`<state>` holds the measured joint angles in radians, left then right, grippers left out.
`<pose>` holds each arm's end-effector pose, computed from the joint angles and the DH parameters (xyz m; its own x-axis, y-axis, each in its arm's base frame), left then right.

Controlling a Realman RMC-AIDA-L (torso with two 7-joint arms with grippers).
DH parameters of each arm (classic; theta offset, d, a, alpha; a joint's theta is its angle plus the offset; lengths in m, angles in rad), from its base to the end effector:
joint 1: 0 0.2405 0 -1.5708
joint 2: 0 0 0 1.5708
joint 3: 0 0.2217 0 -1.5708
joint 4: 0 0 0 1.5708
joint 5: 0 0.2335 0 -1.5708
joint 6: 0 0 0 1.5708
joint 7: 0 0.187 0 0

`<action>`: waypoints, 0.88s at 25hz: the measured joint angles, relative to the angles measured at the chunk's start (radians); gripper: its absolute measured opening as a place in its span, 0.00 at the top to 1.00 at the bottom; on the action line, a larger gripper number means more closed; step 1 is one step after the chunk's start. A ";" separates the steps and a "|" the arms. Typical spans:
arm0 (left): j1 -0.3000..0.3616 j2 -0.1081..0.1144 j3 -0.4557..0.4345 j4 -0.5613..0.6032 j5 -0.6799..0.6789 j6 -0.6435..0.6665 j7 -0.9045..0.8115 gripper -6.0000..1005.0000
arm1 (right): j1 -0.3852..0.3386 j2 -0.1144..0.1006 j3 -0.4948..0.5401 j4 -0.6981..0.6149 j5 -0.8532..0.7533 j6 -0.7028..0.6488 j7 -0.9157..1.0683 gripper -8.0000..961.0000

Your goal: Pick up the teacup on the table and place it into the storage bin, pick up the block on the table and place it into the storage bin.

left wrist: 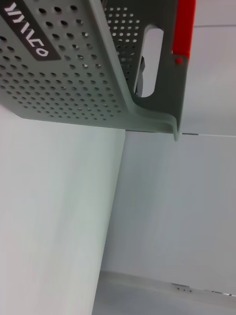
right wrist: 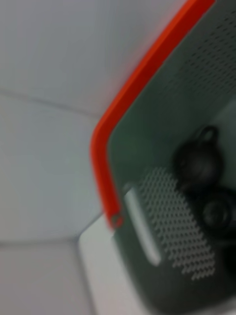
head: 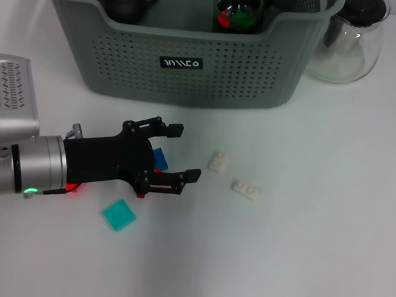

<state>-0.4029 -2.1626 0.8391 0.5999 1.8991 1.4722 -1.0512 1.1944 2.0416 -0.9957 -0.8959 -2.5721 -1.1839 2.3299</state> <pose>-0.2452 0.3074 -0.0754 0.8490 0.1874 0.4941 0.3248 -0.9226 -0.2082 0.0110 0.4999 0.0032 0.9357 -0.3355 -0.1091 -0.3419 -0.7858 -0.5153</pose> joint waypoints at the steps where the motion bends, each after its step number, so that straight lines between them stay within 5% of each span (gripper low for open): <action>1: 0.000 0.000 0.000 0.000 0.000 0.001 0.000 0.12 | 0.005 0.004 -0.018 0.034 -0.009 0.036 -0.003 0.53; 11: -0.001 0.000 0.000 -0.002 0.000 0.000 0.003 0.12 | -0.023 0.053 -0.194 0.155 -0.072 0.249 0.016 0.53; 22: 0.006 -0.002 0.000 -0.004 -0.002 -0.003 0.004 0.12 | -0.031 0.052 -0.200 0.171 -0.121 0.268 0.050 0.47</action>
<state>-0.3967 -2.1646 0.8391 0.5959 1.8968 1.4696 -1.0476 1.1630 2.0939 -1.1956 -0.7249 -2.6927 -0.9159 2.3801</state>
